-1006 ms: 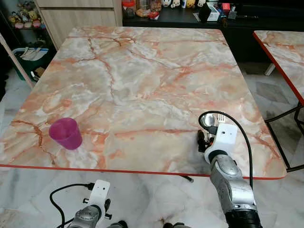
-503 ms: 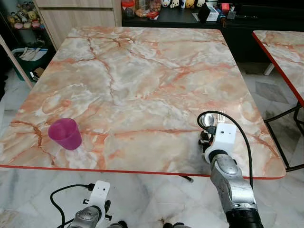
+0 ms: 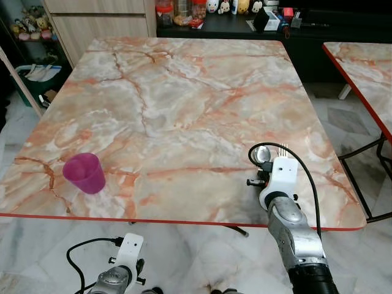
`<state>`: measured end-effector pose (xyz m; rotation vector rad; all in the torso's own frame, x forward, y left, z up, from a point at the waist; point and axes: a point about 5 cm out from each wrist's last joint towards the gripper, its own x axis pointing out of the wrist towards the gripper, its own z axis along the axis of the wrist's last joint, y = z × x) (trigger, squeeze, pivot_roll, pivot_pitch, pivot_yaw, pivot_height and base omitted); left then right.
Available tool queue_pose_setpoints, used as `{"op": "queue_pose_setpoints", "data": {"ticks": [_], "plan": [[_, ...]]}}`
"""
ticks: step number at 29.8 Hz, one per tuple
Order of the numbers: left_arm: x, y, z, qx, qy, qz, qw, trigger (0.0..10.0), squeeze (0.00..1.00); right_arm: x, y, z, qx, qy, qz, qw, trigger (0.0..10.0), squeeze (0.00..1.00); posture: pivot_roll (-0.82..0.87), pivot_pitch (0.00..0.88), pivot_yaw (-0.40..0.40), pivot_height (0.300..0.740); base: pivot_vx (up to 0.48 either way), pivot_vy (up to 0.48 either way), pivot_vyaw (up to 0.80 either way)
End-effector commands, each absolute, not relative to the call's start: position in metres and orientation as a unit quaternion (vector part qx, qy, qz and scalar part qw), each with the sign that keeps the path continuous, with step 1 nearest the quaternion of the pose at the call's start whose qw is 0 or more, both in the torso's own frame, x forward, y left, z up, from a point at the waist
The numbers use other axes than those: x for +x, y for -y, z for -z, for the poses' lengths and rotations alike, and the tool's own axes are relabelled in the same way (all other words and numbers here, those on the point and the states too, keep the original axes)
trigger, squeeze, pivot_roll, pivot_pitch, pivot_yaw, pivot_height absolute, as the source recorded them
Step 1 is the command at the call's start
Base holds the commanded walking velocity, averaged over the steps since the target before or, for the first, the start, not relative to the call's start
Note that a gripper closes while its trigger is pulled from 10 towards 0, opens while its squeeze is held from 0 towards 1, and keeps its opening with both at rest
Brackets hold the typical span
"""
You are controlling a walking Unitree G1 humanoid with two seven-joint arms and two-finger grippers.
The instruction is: Setting the table
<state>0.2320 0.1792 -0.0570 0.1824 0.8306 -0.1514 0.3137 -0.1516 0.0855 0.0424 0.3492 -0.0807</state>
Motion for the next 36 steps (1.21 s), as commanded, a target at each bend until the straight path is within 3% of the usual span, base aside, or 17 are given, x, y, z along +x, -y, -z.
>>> {"op": "queue_pose_setpoints", "data": {"ticks": [1, 6, 7, 9, 16, 24, 36], "plan": [[0.225, -0.178, 0.062, 0.094, -0.42, 0.082, 0.899, 10.0, 0.0, 0.31, 0.143, -0.075, 0.017, -0.196, 0.019, 0.98, 0.0, 0.0, -0.02, 0.084, -0.027, 0.74, 0.0, 0.0, 0.0], [0.224, -0.178, 0.063, 0.094, -0.419, 0.078, 0.9, 10.0, 0.0, 0.315, 0.14, -0.088, -0.008, -0.15, 0.011, 0.989, 0.0, 0.0, -0.03, 0.075, -0.026, 0.74, 0.0, 0.0, 0.0], [0.224, -0.179, 0.063, 0.092, -0.42, 0.075, 0.9, 10.0, 0.0, 0.319, 0.138, -0.099, -0.025, -0.112, 0.008, 0.993, 10.0, 0.0, -0.03, 0.065, -0.025, 0.74, 0.0, 0.0, 0.0], [0.222, -0.179, 0.064, 0.091, -0.423, 0.072, 0.899, 10.0, 0.0, 0.326, 0.132, -0.13, -0.057, -0.014, -0.001, 0.998, 10.0, 0.0, -0.03, 0.058, -0.023, 0.74, 0.0, 0.0, 0.0], [0.209, -0.18, 0.072, 0.088, -0.448, 0.068, 0.887, 10.0, 0.0, 0.332, 0.119, -0.17, -0.066, 0.093, -0.015, 0.993, 10.0, 0.0, -0.02, 0.046, -0.022, 0.74, 0.0, 0.0, 0.0], [0.204, -0.182, 0.074, 0.087, -0.451, 0.055, 0.887, 10.0, 0.0, 0.334, 0.119, -0.169, -0.069, 0.106, -0.011, 0.992, 10.0, 0.0, -0.02, 0.032, -0.02, 0.74, 0.0, 0.0, 0.0], [0.207, -0.186, 0.072, 0.091, -0.445, 0.045, 0.89, 10.0, 0.0, 0.338, 0.122, -0.171, -0.068, 0.104, 0.001, 0.992, 10.0, 0.0, -0.03, 0.01, -0.021, 0.74, 0.0, -0.458, 0.0]]}}
